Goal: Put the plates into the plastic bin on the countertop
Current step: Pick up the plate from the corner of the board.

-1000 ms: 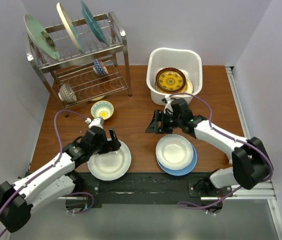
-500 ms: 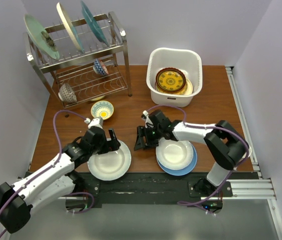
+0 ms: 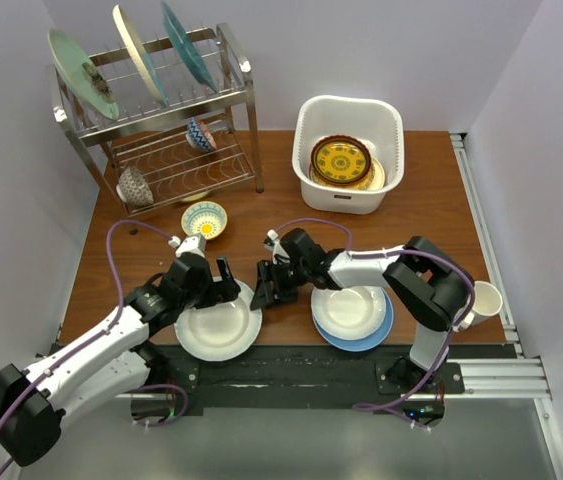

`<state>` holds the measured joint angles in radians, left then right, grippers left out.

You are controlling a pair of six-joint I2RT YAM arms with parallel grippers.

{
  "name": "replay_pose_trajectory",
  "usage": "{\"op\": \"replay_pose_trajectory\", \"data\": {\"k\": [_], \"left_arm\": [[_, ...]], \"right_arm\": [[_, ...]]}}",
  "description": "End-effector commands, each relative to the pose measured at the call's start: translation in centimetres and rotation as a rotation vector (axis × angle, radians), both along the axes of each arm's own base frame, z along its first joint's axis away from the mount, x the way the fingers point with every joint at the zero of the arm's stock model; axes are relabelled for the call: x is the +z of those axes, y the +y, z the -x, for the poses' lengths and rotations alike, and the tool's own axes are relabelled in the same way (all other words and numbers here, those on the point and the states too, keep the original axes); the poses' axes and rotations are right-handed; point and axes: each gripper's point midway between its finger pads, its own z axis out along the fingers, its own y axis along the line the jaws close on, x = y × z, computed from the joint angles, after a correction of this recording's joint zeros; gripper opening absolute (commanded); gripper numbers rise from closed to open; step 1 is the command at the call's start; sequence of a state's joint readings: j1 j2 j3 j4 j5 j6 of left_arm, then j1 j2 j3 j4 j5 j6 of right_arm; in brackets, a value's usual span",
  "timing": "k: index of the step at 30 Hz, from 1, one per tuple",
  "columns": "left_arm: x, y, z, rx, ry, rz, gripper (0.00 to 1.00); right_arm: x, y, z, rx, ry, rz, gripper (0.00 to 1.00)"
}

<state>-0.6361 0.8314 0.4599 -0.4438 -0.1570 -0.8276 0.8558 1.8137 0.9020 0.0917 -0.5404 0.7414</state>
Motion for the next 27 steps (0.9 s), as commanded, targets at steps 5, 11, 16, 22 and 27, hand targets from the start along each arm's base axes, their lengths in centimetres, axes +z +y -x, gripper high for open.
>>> {"op": "replay_pose_trajectory", "data": {"k": [5, 11, 16, 22, 27], "left_arm": [[0.4, -0.1, -0.5, 0.014, -0.018, 0.010, 1.00], [0.9, -0.2, -0.6, 0.014, -0.030, 0.014, 1.00], [1.1, -0.1, -0.6, 0.015, -0.030, 0.009, 1.00], [1.6, 0.1, -0.7, 0.023, -0.040, 0.008, 1.00], [2.5, 0.0, -1.0, 0.027, -0.061, 0.018, 1.00]], "right_arm": [[0.7, 3.0, 0.0, 0.019, 0.006, -0.066, 0.48], [0.3, 3.7, 0.3, 0.008, 0.049, -0.116, 0.29], [-0.6, 3.6, 0.5, -0.006, 0.068, -0.120, 0.00], [-0.8, 2.5, 0.4, -0.019, 0.032, -0.075, 0.00], [-0.3, 2.3, 0.0, -0.026, 0.013, -0.062, 0.00]]}}
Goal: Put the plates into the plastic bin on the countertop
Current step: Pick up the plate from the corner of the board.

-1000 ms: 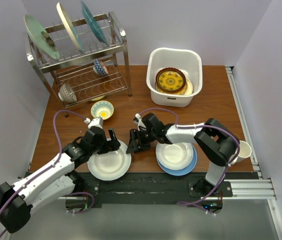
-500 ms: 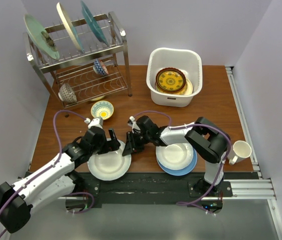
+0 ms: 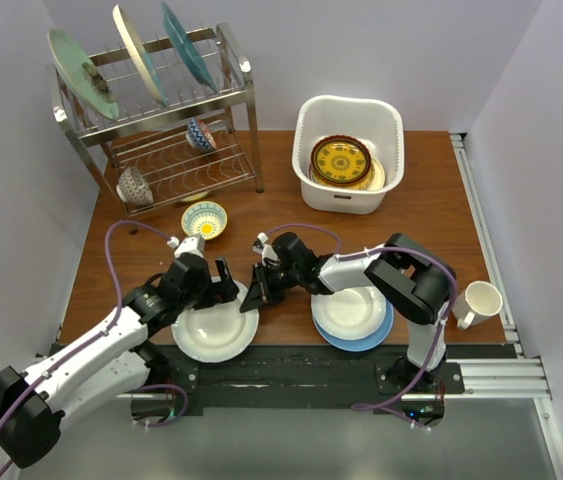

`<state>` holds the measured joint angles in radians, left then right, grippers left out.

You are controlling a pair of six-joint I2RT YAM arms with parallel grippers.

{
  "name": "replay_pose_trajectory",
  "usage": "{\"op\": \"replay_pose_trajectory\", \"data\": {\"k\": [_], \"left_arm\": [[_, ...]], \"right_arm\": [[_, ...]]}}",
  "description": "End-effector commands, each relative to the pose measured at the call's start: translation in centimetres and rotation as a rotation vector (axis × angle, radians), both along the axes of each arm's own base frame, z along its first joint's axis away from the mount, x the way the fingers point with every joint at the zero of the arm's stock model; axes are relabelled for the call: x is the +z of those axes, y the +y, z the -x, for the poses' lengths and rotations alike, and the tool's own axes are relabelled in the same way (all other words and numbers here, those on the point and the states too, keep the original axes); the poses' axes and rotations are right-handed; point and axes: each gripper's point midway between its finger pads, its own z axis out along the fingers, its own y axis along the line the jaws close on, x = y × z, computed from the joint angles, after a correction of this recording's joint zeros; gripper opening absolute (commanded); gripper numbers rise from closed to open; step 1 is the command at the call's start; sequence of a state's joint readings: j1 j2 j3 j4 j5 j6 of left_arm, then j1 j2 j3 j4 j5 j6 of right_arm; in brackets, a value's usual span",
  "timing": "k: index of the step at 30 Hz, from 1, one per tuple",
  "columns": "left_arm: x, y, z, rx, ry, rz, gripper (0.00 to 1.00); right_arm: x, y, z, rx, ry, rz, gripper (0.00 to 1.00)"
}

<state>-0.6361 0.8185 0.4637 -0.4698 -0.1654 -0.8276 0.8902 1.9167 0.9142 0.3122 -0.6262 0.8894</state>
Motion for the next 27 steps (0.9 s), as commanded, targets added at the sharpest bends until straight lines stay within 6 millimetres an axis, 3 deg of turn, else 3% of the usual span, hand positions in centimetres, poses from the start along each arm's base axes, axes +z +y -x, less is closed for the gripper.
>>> {"op": "replay_pose_trajectory", "data": {"k": [1, 9, 16, 27], "left_arm": [[2.6, -0.3, -1.3, 0.021, -0.071, 0.027, 1.00], [4.5, 0.0, -1.4, 0.034, -0.134, 0.057, 1.00], [5.1, 0.5, -1.2, 0.040, -0.149, 0.050, 1.00], [5.9, 1.1, -1.3, 0.059, -0.173, 0.035, 1.00]], "right_arm": [[-0.5, -1.1, -0.9, -0.032, -0.075, 0.070, 0.00], [-0.5, -2.1, -2.5, -0.064, -0.093, 0.116, 0.00], [0.0, -3.8, -4.5, -0.110, -0.104, 0.129, 0.00], [2.3, -8.8, -8.7, -0.214, -0.147, 0.143, 0.00]]}}
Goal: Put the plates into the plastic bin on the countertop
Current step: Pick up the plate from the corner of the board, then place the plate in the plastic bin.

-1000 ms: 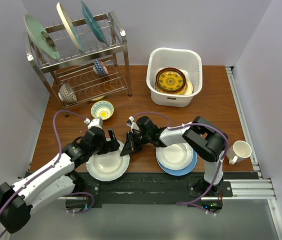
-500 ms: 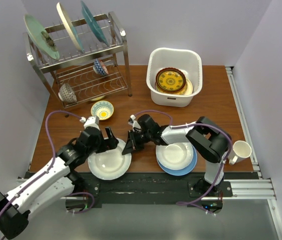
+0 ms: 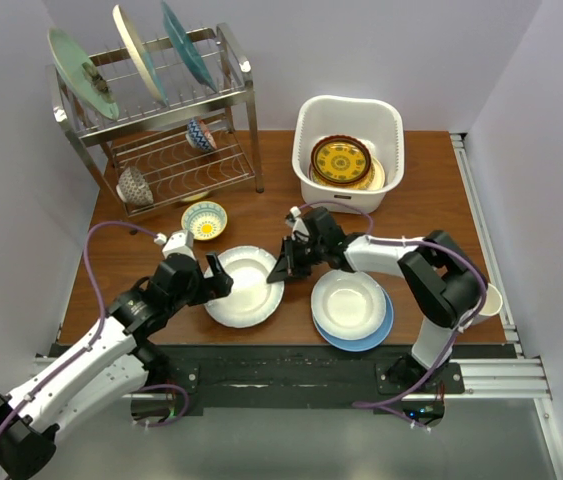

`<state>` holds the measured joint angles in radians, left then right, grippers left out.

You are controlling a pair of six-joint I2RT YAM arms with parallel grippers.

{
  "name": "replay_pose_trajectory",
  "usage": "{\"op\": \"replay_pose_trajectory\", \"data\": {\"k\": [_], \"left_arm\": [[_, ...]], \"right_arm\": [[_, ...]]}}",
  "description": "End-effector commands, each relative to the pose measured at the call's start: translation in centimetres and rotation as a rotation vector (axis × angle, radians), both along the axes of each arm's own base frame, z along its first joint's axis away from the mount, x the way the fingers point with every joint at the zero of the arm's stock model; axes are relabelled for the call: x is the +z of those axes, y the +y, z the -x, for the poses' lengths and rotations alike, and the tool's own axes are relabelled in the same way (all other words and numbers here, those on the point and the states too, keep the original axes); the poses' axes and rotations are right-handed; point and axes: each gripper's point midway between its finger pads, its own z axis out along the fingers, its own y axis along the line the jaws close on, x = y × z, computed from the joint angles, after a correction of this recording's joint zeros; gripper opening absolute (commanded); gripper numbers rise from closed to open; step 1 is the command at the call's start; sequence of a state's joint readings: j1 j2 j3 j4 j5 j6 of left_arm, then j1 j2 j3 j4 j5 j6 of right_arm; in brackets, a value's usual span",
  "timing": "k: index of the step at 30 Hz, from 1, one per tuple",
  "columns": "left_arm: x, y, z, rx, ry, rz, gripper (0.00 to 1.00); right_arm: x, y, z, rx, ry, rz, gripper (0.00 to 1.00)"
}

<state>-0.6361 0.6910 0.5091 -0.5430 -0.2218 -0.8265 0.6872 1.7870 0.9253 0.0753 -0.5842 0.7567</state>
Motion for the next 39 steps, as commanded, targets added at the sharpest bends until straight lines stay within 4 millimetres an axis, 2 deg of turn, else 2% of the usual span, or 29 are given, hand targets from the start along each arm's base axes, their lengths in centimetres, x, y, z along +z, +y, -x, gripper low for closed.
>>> {"op": "replay_pose_trajectory", "data": {"k": [1, 7, 10, 14, 15, 25, 30, 39], "left_arm": [[2.4, 0.2, -0.9, 0.020, -0.070, 0.008, 1.00], [1.9, 0.3, -0.8, 0.022, -0.055, 0.001, 1.00], [1.6, 0.3, -0.7, 0.025, -0.049, 0.001, 1.00], [1.2, 0.3, -0.7, 0.026, -0.040, -0.004, 1.00], [1.2, 0.3, -0.7, 0.027, -0.040, -0.003, 1.00], [-1.1, 0.1, -0.4, 0.019, 0.010, -0.020, 1.00], [-1.9, -0.3, -0.3, 0.002, 0.027, -0.016, 1.00], [-2.9, -0.9, -0.2, -0.023, 0.051, -0.005, 1.00]], "right_arm": [[1.2, -2.7, -2.2, -0.057, -0.100, 0.050, 0.00], [2.4, -4.3, -3.0, -0.091, -0.110, 0.052, 0.00], [4.0, -4.9, -3.3, -0.105, -0.134, 0.034, 0.00], [6.7, -5.6, -3.9, -0.130, -0.165, 0.011, 0.00], [7.9, -5.8, -4.0, -0.139, -0.188, -0.001, 0.00], [15.0, -8.3, -6.2, -0.218, -0.339, -0.004, 0.00], [16.3, -9.2, -7.0, -0.244, -0.358, -0.007, 0.00], [19.6, -10.3, -9.9, -0.300, -0.405, -0.060, 0.00]]}}
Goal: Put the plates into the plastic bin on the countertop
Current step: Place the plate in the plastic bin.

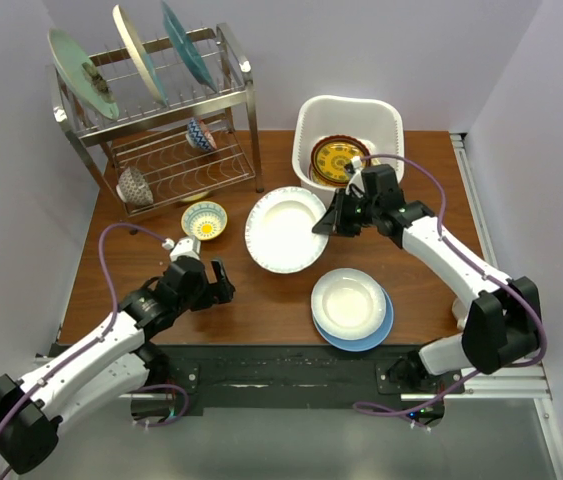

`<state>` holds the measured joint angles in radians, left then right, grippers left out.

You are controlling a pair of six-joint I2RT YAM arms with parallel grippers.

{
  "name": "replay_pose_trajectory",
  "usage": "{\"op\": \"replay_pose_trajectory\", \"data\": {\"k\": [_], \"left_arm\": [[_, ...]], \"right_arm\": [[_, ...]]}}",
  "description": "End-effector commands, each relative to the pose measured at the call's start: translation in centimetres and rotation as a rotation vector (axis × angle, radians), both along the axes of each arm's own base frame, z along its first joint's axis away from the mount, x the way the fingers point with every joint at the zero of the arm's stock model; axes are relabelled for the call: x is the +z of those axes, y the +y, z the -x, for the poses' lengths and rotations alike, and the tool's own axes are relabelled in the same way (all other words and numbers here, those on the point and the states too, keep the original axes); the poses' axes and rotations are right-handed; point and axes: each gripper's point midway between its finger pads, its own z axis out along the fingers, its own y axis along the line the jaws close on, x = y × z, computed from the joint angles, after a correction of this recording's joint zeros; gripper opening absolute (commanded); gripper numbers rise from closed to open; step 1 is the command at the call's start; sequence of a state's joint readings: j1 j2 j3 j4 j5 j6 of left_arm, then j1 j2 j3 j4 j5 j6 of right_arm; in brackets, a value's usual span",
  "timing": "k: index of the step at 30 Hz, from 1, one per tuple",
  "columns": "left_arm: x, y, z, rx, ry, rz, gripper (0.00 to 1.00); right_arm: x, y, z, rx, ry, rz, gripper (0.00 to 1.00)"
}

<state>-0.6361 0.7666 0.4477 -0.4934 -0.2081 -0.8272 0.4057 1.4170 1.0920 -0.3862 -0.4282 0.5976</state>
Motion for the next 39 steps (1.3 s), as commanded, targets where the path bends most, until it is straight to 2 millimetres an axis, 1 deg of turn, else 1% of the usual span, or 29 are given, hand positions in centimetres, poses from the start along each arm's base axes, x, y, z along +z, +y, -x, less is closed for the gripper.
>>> {"op": "replay_pose_trajectory", "data": {"k": [1, 2, 3, 4, 6, 7, 12, 17, 19, 21, 23, 24, 25, 26, 27, 28, 30, 31, 34, 37, 39], "left_arm": [[0.3, -1.1, -0.6, -0.017, -0.021, 0.039, 1.00], [0.2, -1.1, -0.6, -0.018, -0.017, 0.040, 1.00], [0.0, -1.1, -0.5, -0.020, -0.011, 0.036, 1.00], [-0.2, -1.2, -0.5, -0.023, -0.007, 0.037, 1.00], [-0.3, -1.3, -0.5, -0.029, -0.002, 0.038, 1.00], [-0.3, -1.5, -0.5, -0.036, -0.005, 0.044, 1.00], [-0.3, -1.6, -0.5, -0.044, -0.007, 0.044, 1.00], [-0.4, -1.5, -0.5, -0.042, -0.004, 0.042, 1.00], [-0.5, -1.5, -0.5, -0.047, -0.002, 0.039, 1.00], [-0.4, -1.6, -0.5, -0.048, -0.004, 0.042, 1.00], [-0.3, -1.7, -0.6, -0.049, -0.008, 0.044, 1.00], [-0.3, -1.7, -0.6, -0.051, -0.008, 0.041, 1.00], [-0.3, -1.7, -0.6, -0.051, -0.009, 0.042, 1.00], [-0.4, -1.7, -0.6, -0.050, -0.005, 0.040, 1.00], [-0.4, -1.7, -0.6, -0.052, -0.005, 0.038, 1.00], [-0.4, -1.7, -0.6, -0.054, -0.002, 0.038, 1.00], [-0.5, -1.7, -0.7, -0.057, -0.001, 0.035, 1.00], [-0.4, -1.8, -0.7, -0.057, -0.003, 0.034, 1.00], [-0.3, -1.8, -0.7, -0.059, -0.002, 0.036, 1.00], [-0.4, -1.8, -0.7, -0.060, -0.001, 0.034, 1.00], [-0.3, -1.8, -0.7, -0.060, -0.004, 0.036, 1.00]], "right_arm": [[8.0, 0.8, -3.2, 0.008, -0.198, -0.135, 0.00], [8.5, 0.7, -3.4, 0.008, -0.206, -0.145, 0.00], [8.6, 0.7, -3.7, 0.004, -0.204, -0.147, 0.00], [9.3, 0.3, -4.2, -0.008, -0.220, -0.152, 0.00], [9.6, 0.2, -4.7, -0.012, -0.220, -0.160, 0.00], [10.1, -0.1, -5.1, -0.022, -0.230, -0.164, 0.00], [11.1, -1.2, -6.7, -0.052, -0.248, -0.184, 0.00], [11.5, -3.1, -9.3, -0.104, -0.254, -0.203, 0.00], [12.2, -4.1, -10.3, -0.123, -0.267, -0.219, 0.00], [12.1, -4.7, -11.1, -0.141, -0.265, -0.225, 0.00], [12.8, -5.6, -12.0, -0.159, -0.282, -0.227, 0.00], [12.6, -5.8, -12.5, -0.166, -0.274, -0.226, 0.00], [13.1, -6.5, -13.1, -0.180, -0.286, -0.226, 0.00], [13.4, -6.7, -13.2, -0.176, -0.286, -0.236, 0.00], [13.2, -6.9, -13.5, -0.183, -0.273, -0.248, 0.00], [13.5, -7.4, -13.9, -0.192, -0.279, -0.256, 0.00], [13.7, -7.8, -14.3, -0.197, -0.271, -0.275, 0.00], [13.7, -8.4, -14.7, -0.210, -0.273, -0.280, 0.00], [13.8, -9.4, -15.5, -0.238, -0.274, -0.294, 0.00], [13.7, -10.1, -16.1, -0.258, -0.270, -0.313, 0.00], [13.5, -10.0, -16.4, -0.262, -0.264, -0.326, 0.00]]}}
